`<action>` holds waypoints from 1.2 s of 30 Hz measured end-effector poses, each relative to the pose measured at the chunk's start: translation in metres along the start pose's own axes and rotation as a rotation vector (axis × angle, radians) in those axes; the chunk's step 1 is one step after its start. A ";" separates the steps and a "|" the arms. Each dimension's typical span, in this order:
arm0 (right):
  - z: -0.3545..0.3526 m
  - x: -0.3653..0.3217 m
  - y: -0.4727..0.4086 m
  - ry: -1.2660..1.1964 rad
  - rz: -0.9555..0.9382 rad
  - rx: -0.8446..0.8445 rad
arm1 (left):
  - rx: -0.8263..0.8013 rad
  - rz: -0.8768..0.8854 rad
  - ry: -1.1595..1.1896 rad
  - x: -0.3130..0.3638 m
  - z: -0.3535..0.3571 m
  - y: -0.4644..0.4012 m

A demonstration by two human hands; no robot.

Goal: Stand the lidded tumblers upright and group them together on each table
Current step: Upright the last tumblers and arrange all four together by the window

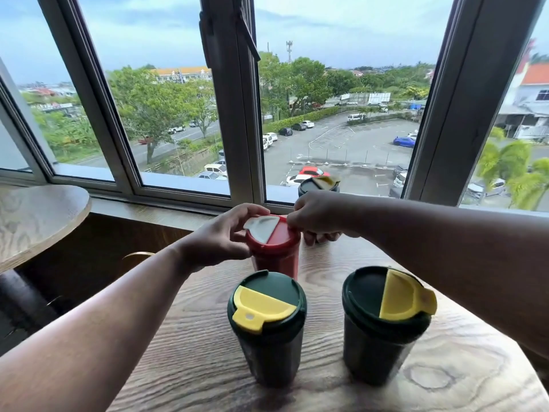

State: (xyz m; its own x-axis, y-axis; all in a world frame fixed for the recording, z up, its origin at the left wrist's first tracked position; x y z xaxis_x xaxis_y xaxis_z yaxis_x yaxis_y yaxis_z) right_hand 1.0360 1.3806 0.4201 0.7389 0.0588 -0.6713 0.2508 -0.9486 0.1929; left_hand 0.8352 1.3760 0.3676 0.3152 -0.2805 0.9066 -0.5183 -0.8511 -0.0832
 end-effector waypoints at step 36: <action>-0.048 0.082 -0.058 -0.369 -0.146 0.330 | 0.107 -0.258 -0.165 0.043 0.011 -0.144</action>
State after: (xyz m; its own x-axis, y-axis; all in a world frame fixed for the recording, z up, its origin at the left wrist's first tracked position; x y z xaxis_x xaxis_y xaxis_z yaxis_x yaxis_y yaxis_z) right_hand 1.1126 1.4555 0.3881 0.4263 0.1413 -0.8935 0.0804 -0.9897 -0.1182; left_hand 0.9324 1.4814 0.4138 0.5545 -0.1103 0.8248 -0.3207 -0.9429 0.0895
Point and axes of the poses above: each hand's wrist, its own y-axis away from the middle knuckle, its own z-axis out of the palm, x = y × z, the point moved 3 cm from there along -y, towards the middle knuckle, and after that the axes turned 6 degrees about -y, right-handed, at the moved point
